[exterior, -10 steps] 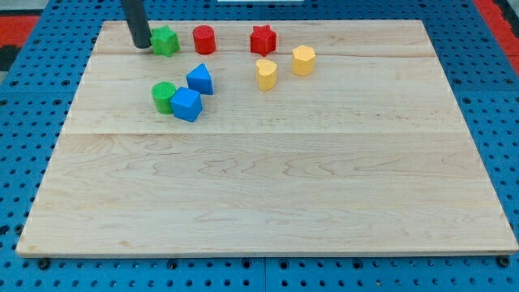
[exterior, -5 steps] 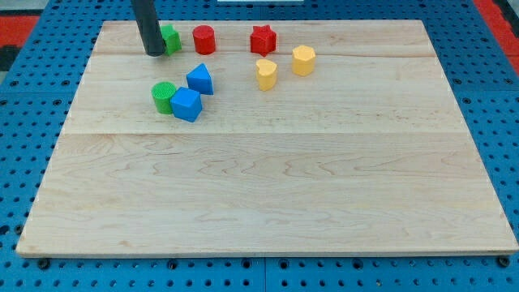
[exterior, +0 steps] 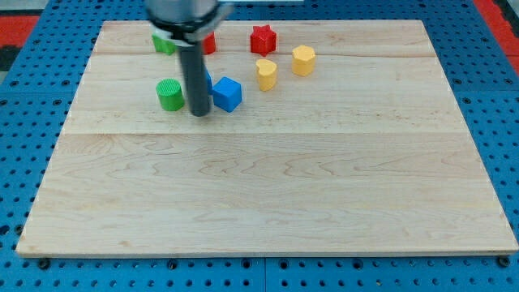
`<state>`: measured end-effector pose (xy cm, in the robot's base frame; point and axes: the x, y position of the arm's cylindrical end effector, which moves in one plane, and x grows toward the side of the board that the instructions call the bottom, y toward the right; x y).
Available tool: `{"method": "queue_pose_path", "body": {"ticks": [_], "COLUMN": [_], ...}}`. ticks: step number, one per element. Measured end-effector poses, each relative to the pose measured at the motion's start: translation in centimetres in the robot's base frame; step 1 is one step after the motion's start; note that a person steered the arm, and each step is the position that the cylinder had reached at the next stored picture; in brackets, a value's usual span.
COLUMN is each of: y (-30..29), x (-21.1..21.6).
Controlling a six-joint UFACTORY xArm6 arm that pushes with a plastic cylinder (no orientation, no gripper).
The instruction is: Place the green circle to the left of the green star
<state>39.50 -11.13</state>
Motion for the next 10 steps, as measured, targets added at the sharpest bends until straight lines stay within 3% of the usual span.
{"method": "queue_pose_path", "body": {"ticks": [1,2,4,6,8,9,10], "y": [-4.4,-9.1,-2.6,-1.3,-1.9,-3.4,-12.2], "x": [-3.8,-4.8,-4.0,-3.2,-6.8,-0.6,1.2]}}
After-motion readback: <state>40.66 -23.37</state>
